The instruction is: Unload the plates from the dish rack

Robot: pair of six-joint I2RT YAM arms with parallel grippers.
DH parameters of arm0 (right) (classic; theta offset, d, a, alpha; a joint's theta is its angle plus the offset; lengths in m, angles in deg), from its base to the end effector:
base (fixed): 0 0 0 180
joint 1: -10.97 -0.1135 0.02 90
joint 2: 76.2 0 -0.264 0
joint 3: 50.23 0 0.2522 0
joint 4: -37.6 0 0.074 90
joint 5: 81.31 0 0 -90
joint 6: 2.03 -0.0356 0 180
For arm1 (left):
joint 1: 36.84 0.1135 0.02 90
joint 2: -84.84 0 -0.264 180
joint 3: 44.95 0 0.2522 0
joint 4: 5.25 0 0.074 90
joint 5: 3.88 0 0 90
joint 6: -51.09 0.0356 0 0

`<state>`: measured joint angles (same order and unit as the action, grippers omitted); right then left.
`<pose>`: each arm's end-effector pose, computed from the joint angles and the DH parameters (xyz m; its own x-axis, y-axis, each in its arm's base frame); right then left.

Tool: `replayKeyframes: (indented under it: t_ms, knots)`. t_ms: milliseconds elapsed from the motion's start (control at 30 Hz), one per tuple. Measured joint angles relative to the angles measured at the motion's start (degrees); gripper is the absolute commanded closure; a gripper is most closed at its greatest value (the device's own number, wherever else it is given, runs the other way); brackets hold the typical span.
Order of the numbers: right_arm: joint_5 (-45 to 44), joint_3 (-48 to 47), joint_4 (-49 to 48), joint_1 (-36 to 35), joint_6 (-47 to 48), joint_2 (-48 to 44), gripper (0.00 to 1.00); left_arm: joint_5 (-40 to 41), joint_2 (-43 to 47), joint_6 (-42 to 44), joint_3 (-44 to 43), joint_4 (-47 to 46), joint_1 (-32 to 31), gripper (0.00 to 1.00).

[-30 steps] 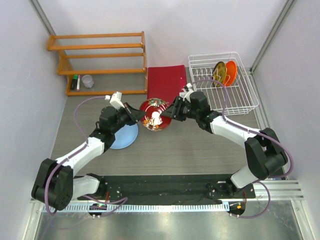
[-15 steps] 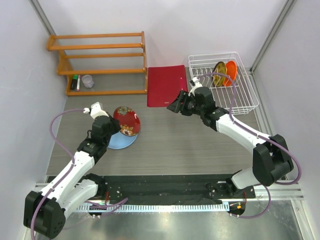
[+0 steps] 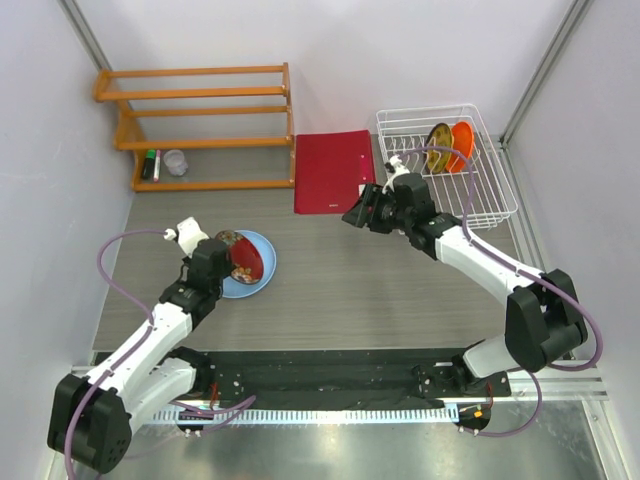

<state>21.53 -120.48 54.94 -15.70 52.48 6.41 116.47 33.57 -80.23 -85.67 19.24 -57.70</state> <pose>0.2885 0.1538 0.2675 -0.7147 0.2744 -0.6433 -0.2397 0.7680 0.5939 0.1826 -0.0503 0.2131 -0.3506 -0.4762 -0.8065 -0.4138 0.8513 -0.3227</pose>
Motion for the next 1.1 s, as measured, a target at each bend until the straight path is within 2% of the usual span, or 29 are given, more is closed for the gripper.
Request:
replayKeyframes:
  t_ms: [33,67,133,167,200,267,433,500,533,633,667,733,833,867,967,1100]
  knots:
    - [-0.07,-0.09,0.48,0.46,0.35,-0.04,0.41,0.2,-0.26,-0.31,-0.02,-0.11,0.0,0.82]
    - [-0.15,-0.33,1.2,1.01,0.79,-0.07,0.41,0.35,-0.61,-0.59,-0.02,-0.22,0.0,0.72]
    - [-0.57,-0.96,2.43,2.05,1.6,-0.11,0.41,0.74,-1.22,-0.63,0.02,-0.02,0.0,0.64]
    - [-0.85,-1.36,2.89,2.45,2.05,-0.11,0.41,1.07,-1.53,-0.92,0.04,0.17,0.0,0.53]
    - [-1.16,-1.97,3.63,3.02,2.62,-0.11,0.41,1.33,-1.84,-1.18,0.07,0.39,0.0,0.52]
    - [-1.81,-3.43,5.01,4.24,3.78,-0.13,0.4,1.86,-2.45,-1.64,0.11,0.79,0.0,0.56]
    - [-2.89,-6.6,7.02,7.58,6.29,-0.13,0.41,2.49,-3.96,-1.86,0.11,1.11,0.0,0.45]
    - [-3.93,-8.0,8.15,8.83,7.3,-0.11,0.4,2.64,-4.46,-1.81,0.11,1.36,0.0,0.44]
    - [-4.63,-8.61,8.61,9.25,7.78,-0.09,0.36,2.64,-4.63,-1.86,0.11,1.46,0.0,0.43]
    - [-10.67,-12.24,10.97,10.23,10.03,0.63,0.31,2.6,-4.9,-1.79,0.02,1.81,0.0,0.35]
    - [-13.09,-13.81,11.69,10.45,10.8,1.2,0.3,2.54,-4.92,-1.64,-0.07,1.95,0.0,0.31]
    - [-19.15,-17.73,12.79,11.1,12.81,3.15,0.3,1.75,-4.94,-1.31,-0.7,2.05,0.0,0.28]
    - [-26.64,-24.59,14.08,12.33,15.74,7.76,0.3,-2.69,-4.94,0.11,-2.23,1.03,0.0,0.16]
    - [-28.5,-26.62,14.19,12.85,16.5,9.42,0.3,-5.51,-4.96,1.07,-2.91,-0.17,0.0,0.06]
    - [-34.49,-32.37,14.71,14.73,19.06,15.17,0.3,-12.63,-5.46,2.91,-4.48,-2.93,0.0,0.05]
    - [-38.64,-38.49,15.72,17.25,22.05,22.82,0.31,-26.93,-9.35,5.44,-8.46,-7.87,0.0,0.0]
